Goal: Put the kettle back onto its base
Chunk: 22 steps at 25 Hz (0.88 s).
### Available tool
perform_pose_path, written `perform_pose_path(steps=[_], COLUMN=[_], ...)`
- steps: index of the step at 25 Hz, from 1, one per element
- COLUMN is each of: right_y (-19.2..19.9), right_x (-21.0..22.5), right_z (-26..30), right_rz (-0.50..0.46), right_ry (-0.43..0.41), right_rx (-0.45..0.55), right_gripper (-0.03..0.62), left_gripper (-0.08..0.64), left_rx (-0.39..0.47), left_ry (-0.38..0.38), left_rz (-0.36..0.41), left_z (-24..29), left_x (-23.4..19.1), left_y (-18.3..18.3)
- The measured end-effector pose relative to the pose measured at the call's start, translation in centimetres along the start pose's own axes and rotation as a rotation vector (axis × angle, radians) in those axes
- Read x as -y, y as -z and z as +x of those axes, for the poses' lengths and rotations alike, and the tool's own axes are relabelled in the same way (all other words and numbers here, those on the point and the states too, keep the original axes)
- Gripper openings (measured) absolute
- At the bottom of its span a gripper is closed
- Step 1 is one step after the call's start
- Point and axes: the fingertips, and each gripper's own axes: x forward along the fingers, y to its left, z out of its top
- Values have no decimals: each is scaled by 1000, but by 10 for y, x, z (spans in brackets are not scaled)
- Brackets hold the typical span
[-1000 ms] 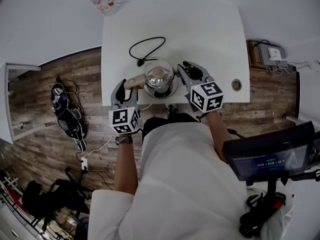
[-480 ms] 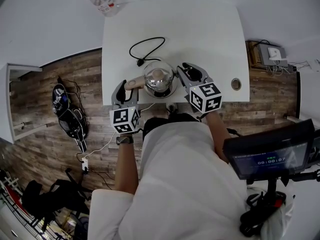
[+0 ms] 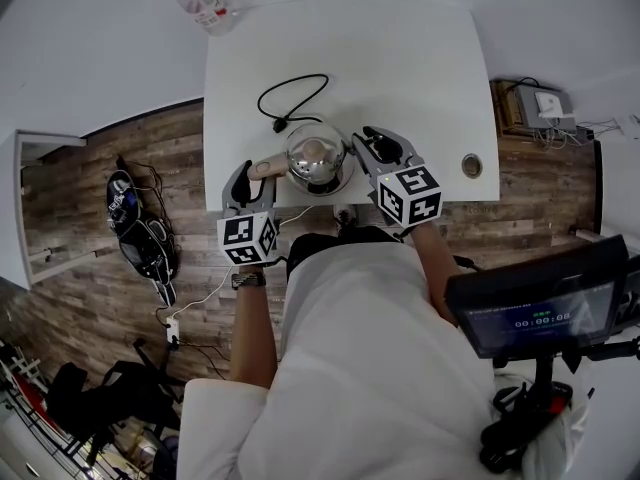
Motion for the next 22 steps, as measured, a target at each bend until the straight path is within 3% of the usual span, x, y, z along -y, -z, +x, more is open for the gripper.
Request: perform_pose_path(steps=[12, 22], right_y=[4, 7], right_x=[4, 10], right_z=[1, -2], right_rz=[-19, -43], right_ry=[13, 30], right_rx=[-15, -18], right_gripper=[101, 104], left_gripper=[178, 232], left_rx=[-14, -7], left_ry=[13, 16], left_rz=[-20, -24], left_z=[7, 5], left_x=[0, -1], left_y=[4, 2])
